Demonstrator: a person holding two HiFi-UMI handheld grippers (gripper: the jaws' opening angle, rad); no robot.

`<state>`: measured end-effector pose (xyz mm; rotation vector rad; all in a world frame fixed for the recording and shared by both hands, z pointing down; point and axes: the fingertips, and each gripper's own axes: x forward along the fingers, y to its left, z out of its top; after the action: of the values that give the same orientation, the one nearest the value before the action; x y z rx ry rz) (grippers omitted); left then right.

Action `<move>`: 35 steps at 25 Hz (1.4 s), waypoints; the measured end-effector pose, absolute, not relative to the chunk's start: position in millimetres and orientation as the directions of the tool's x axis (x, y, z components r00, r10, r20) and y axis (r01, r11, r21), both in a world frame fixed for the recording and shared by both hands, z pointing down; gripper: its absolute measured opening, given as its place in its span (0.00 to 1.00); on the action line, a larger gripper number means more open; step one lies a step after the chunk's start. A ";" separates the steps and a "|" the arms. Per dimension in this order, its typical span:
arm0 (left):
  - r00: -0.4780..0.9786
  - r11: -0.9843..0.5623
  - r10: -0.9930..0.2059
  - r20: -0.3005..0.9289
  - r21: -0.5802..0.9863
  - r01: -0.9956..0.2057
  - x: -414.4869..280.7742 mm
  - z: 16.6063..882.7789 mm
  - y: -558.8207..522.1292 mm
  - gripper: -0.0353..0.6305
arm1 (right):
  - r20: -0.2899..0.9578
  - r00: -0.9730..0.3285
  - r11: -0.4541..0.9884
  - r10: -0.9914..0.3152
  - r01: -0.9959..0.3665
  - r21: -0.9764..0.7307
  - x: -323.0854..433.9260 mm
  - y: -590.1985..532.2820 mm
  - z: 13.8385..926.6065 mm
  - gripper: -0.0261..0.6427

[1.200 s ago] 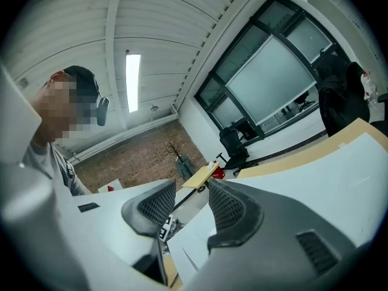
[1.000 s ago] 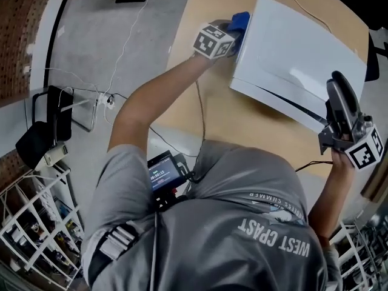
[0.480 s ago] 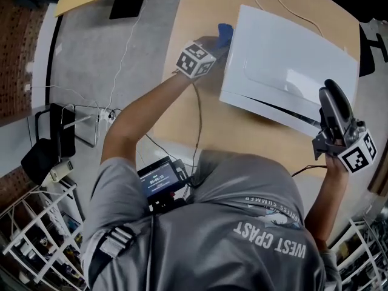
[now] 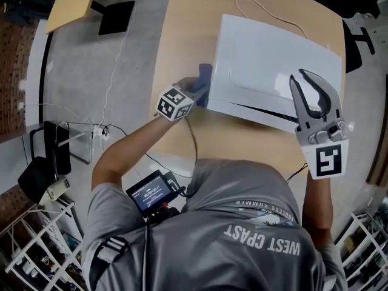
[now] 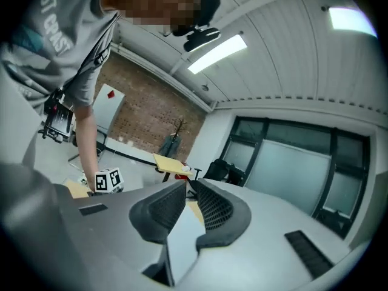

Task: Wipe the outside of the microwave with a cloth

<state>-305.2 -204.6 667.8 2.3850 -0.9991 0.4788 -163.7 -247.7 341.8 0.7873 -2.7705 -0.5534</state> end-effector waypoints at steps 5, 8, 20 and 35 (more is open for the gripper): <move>0.606 -0.566 -0.668 0.431 0.233 -0.791 -309.4 651.4 -298.7 0.11 | 0.153 -0.872 0.810 -0.465 -0.349 0.471 -215.1 -240.6 339.5 0.13; 0.572 -0.540 -0.716 0.399 0.202 -0.817 -312.2 640.2 -340.1 0.11 | 0.186 -0.872 0.826 -0.454 -0.332 0.456 -223.5 -240.9 341.4 0.12; 0.700 -0.553 -0.573 0.426 0.429 -0.714 -291.6 655.1 -173.1 0.11 | 0.237 -0.877 0.861 -0.418 -0.299 0.411 -239.9 -234.9 352.4 0.11; 0.565 -0.520 -0.703 0.433 0.229 -0.823 -318.3 656.9 -358.6 0.11 | 0.267 -0.893 0.881 -0.363 -0.236 0.410 -276.2 -235.9 362.6 0.09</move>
<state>-318.3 -358.6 656.9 2.3929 -1.2347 0.4026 -276.2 -235.9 362.6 0.4461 -2.7121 -0.5303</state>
